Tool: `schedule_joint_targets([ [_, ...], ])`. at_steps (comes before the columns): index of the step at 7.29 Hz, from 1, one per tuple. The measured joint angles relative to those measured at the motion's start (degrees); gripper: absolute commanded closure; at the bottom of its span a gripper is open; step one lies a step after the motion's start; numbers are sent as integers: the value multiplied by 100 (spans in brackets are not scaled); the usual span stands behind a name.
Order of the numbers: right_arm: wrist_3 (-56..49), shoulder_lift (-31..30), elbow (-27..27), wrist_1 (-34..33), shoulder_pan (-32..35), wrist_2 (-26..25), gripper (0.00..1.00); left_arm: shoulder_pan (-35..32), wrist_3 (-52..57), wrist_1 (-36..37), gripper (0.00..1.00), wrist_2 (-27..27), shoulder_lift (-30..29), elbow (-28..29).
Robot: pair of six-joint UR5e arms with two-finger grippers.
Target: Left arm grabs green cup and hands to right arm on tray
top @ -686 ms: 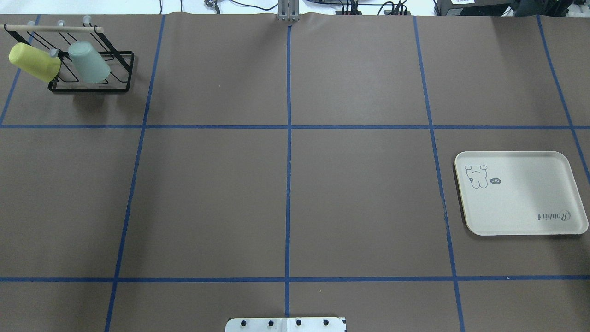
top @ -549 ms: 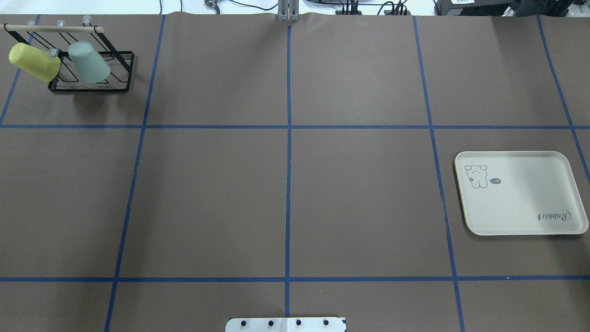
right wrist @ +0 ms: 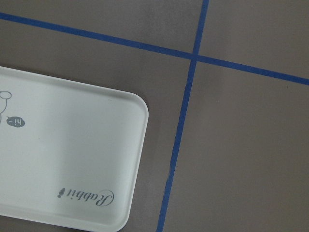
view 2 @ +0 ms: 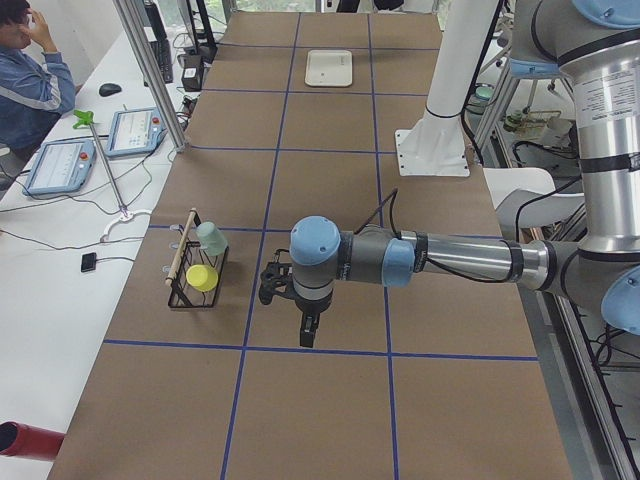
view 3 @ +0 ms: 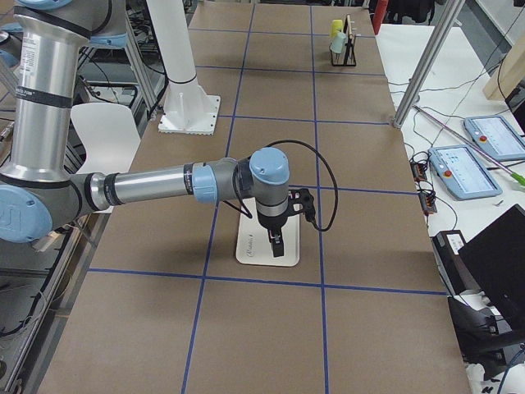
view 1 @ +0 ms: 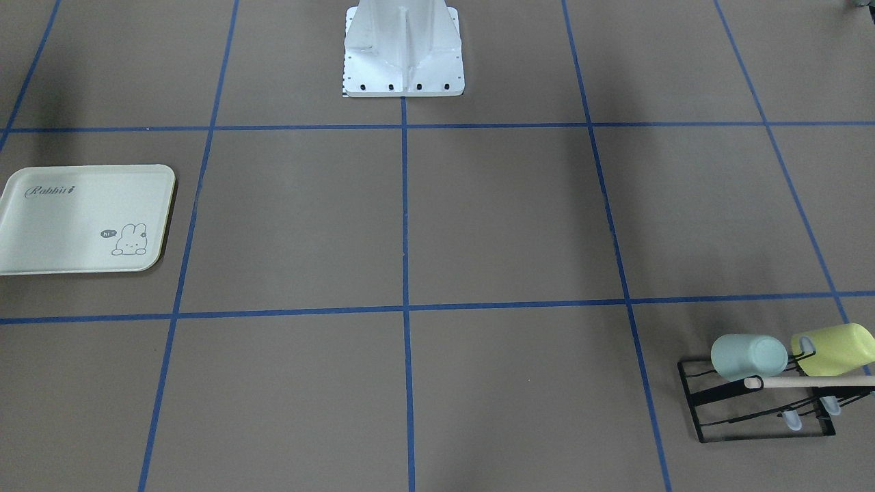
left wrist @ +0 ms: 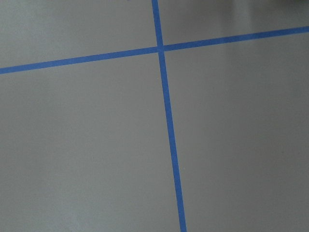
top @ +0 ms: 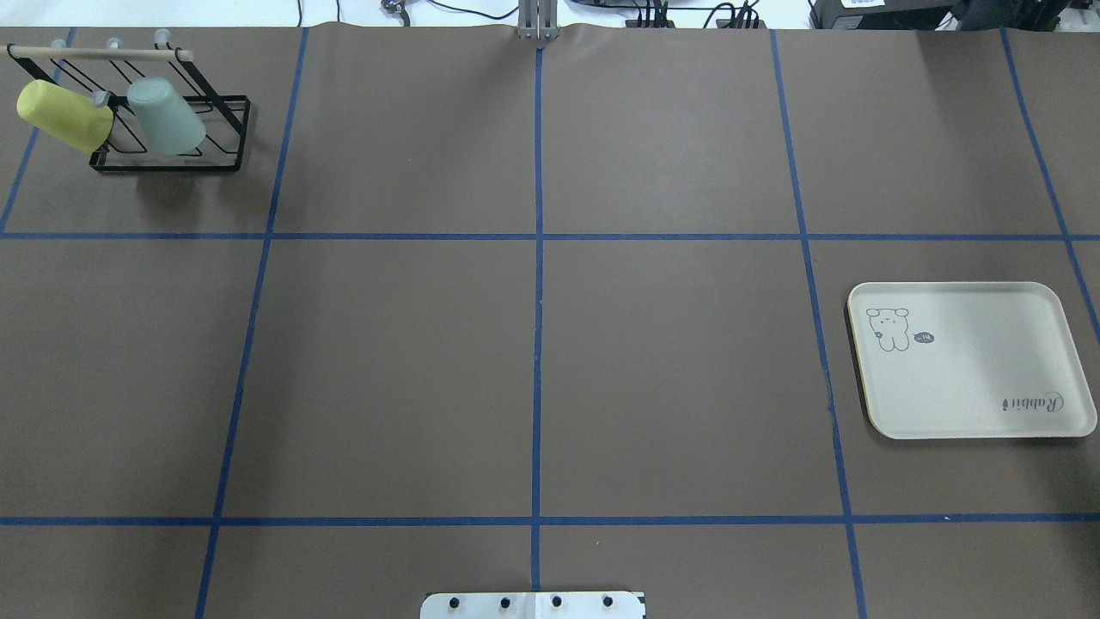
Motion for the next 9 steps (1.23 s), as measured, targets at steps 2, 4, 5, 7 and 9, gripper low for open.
schedule_joint_targets([
  [2,29,60,-12,843,1,-17,0,-1,-10,-214,0,-15,-332,-96],
  [4,44,184,-160,1167,-4,-21,0,6,-11,-1007,0,-28,-897,226],
  [5,27,251,-286,1299,-6,-23,0,10,-9,-1440,0,-39,-1067,587],
  [7,136,299,-528,2001,-70,-3,0,16,-183,-2363,0,-38,-1377,1327],
  [9,961,579,-577,2360,-459,72,0,328,-1036,-2823,0,-26,-1785,1480],
])
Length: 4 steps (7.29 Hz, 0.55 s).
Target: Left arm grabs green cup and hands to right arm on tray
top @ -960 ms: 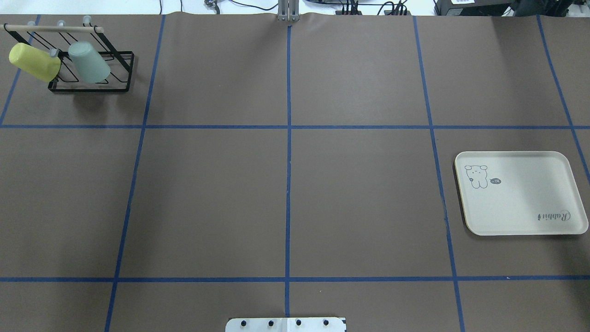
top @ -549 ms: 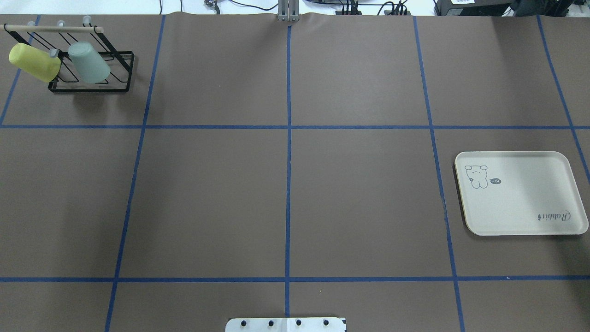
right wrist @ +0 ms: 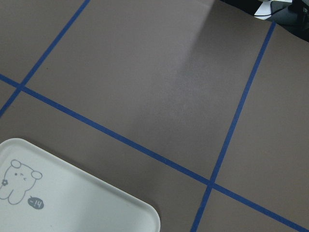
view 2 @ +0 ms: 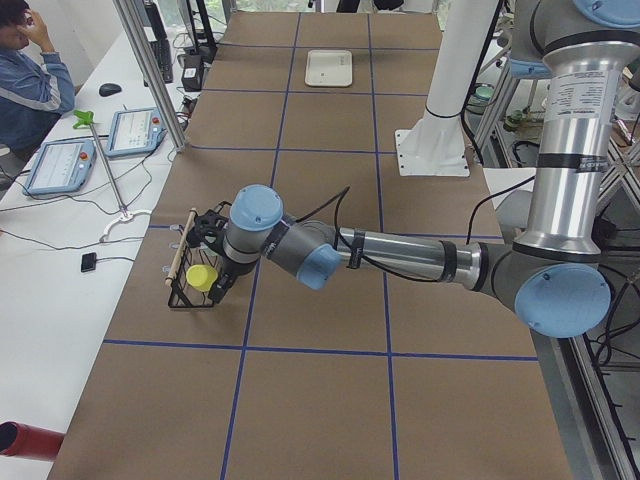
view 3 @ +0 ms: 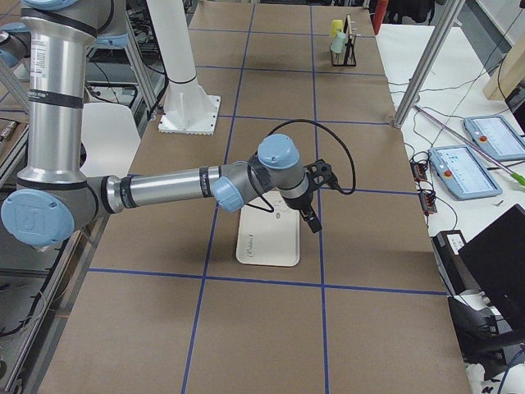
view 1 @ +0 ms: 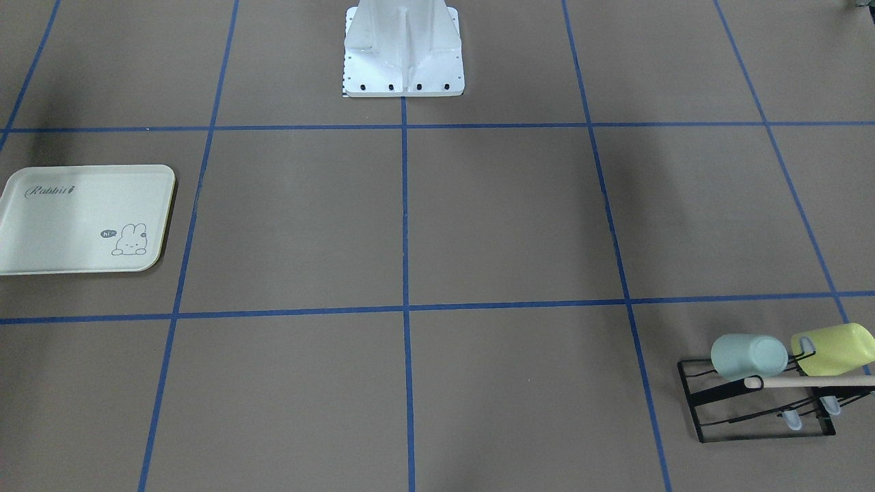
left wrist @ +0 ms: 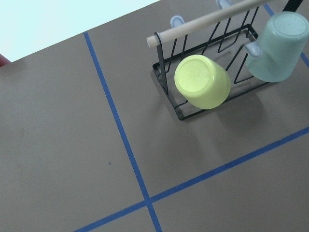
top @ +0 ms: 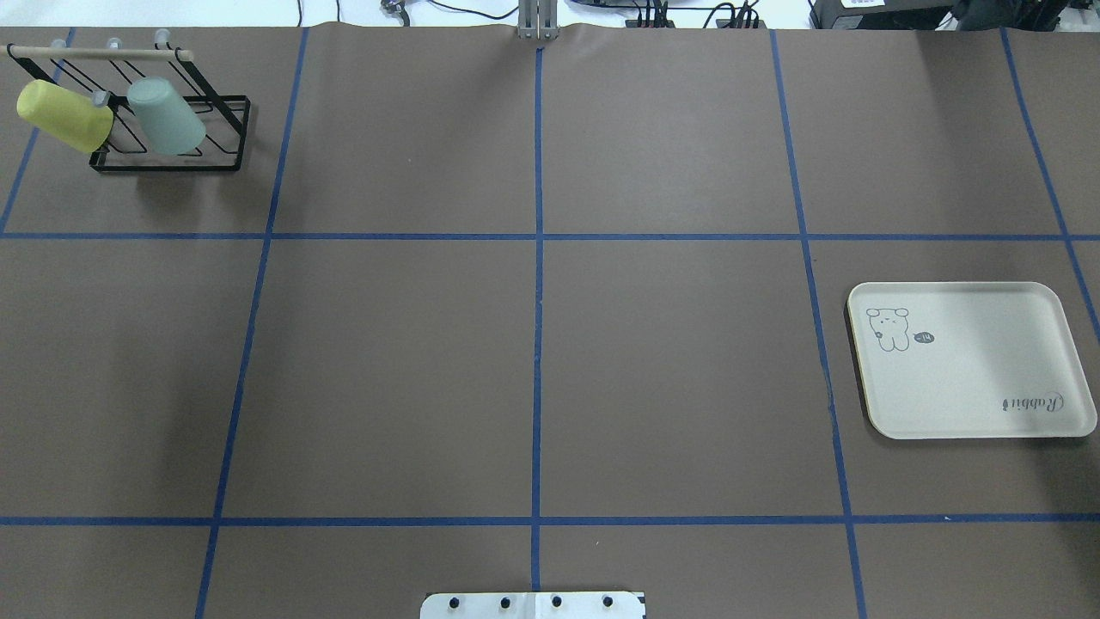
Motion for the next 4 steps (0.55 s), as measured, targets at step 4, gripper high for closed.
schedule_joint_targets([
  [4,1985,898,-29,95,-1156,-70,0,1090,-1899,-53,0,634,-942,125],
])
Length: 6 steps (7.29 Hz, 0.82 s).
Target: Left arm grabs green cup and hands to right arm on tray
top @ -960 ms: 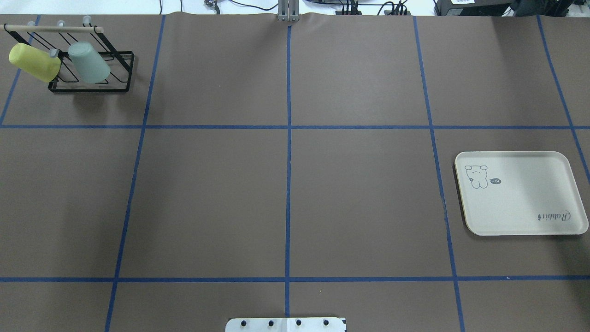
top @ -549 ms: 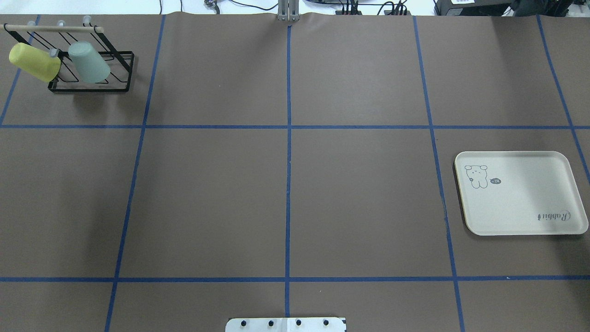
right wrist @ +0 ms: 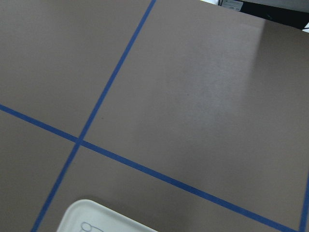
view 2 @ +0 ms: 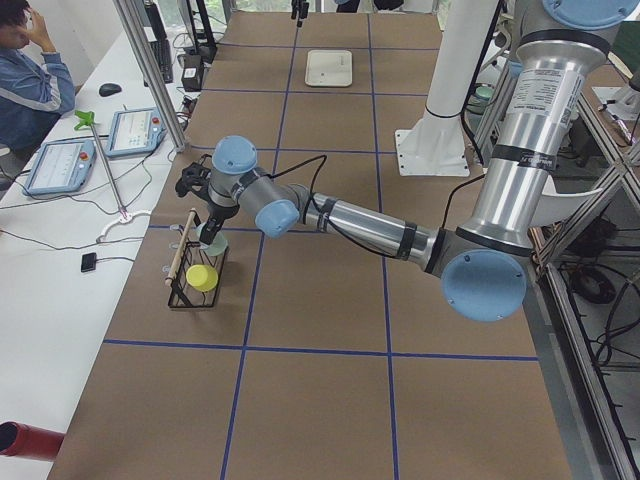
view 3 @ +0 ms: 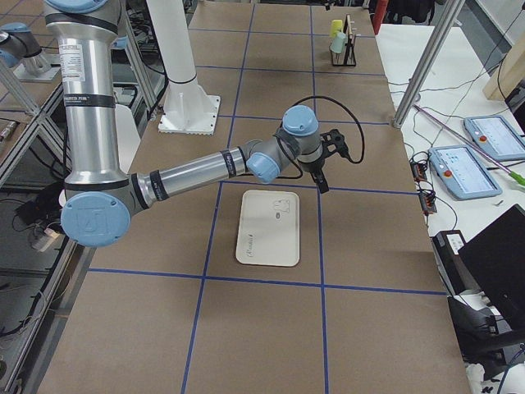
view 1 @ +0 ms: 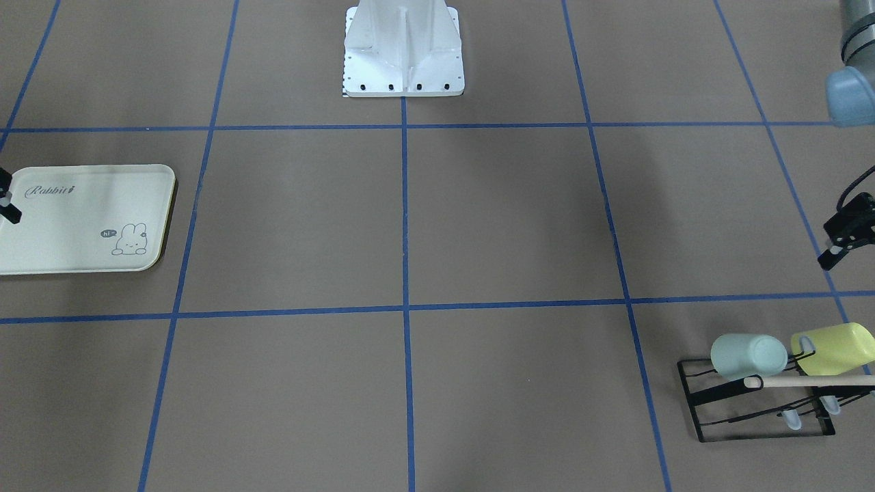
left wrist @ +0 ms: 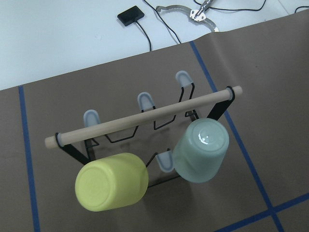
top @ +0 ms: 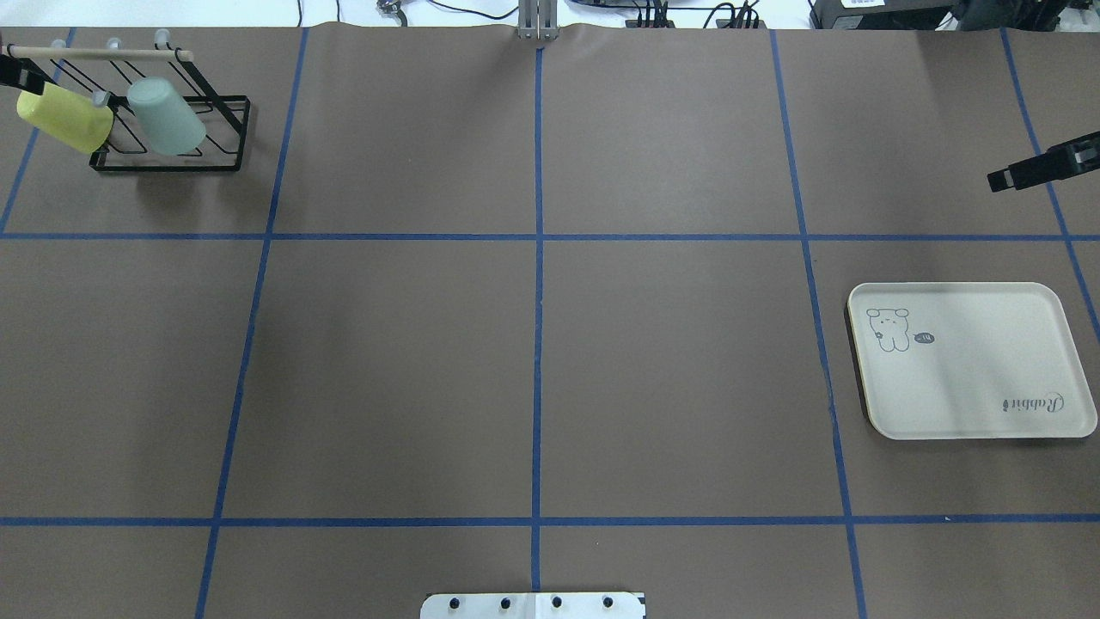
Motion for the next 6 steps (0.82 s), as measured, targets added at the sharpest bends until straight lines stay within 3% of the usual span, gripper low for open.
schedule_joint_targets([
  [2,711,369,-2,12,-521,-250,0,550,-440,4,0,668,-414,376],
  [6,1222,614,22,48,-914,-475,0,818,-463,-71,0,817,-1105,1361],
])
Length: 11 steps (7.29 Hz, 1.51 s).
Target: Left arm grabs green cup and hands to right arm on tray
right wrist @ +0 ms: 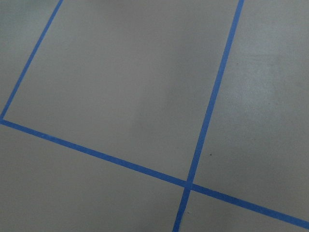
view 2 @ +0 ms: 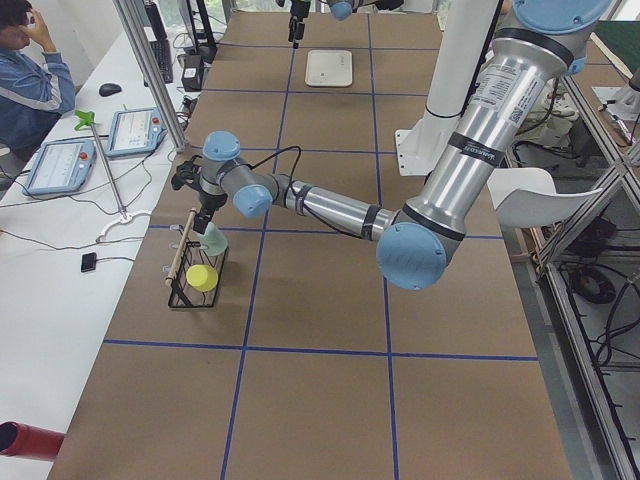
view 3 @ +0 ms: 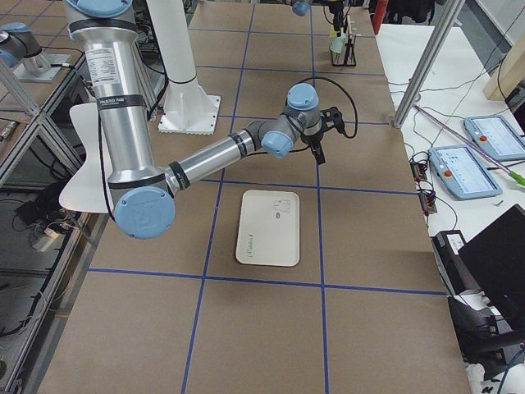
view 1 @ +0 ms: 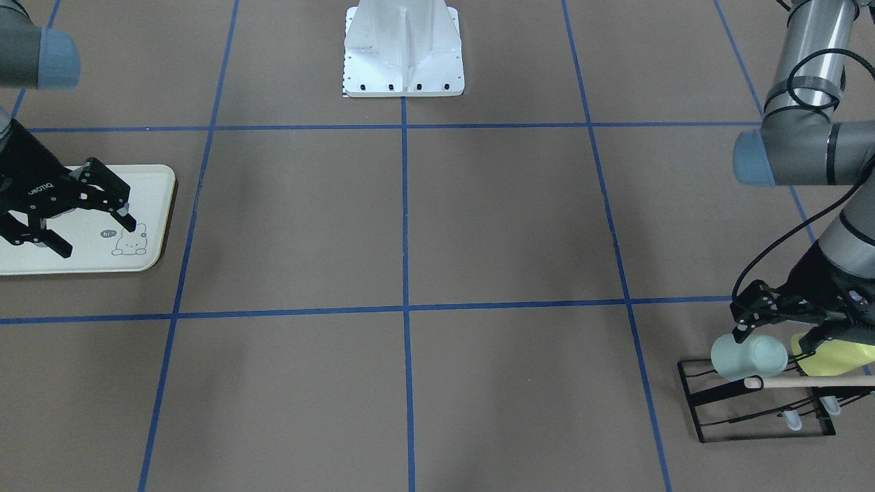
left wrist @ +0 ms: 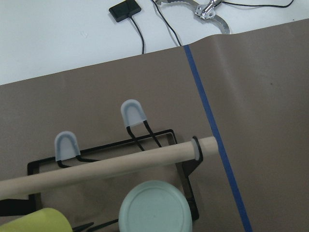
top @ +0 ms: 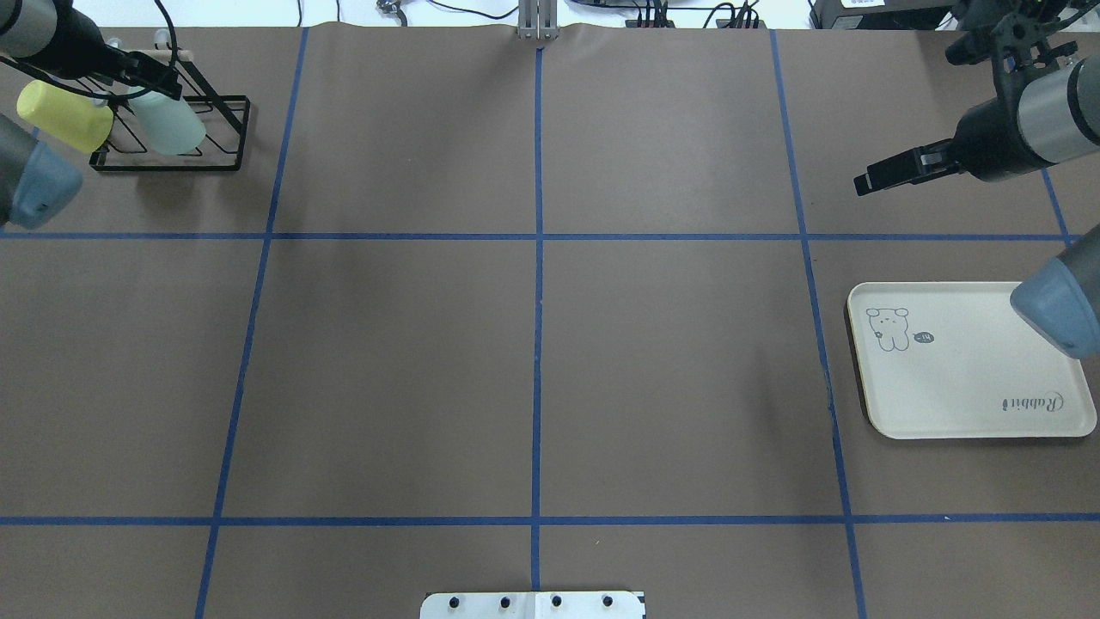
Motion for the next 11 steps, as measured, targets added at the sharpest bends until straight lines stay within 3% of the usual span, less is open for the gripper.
schedule_joint_targets([
  [8,12,7,-25,1,-10,-12,0,175,33,10,1,220,-93,370],
  [10,12,10,-19,1,-10,-13,0,176,33,1,27,309,-111,405],
  [11,12,13,-18,1,-10,-11,0,176,34,-4,50,317,-117,406],
])
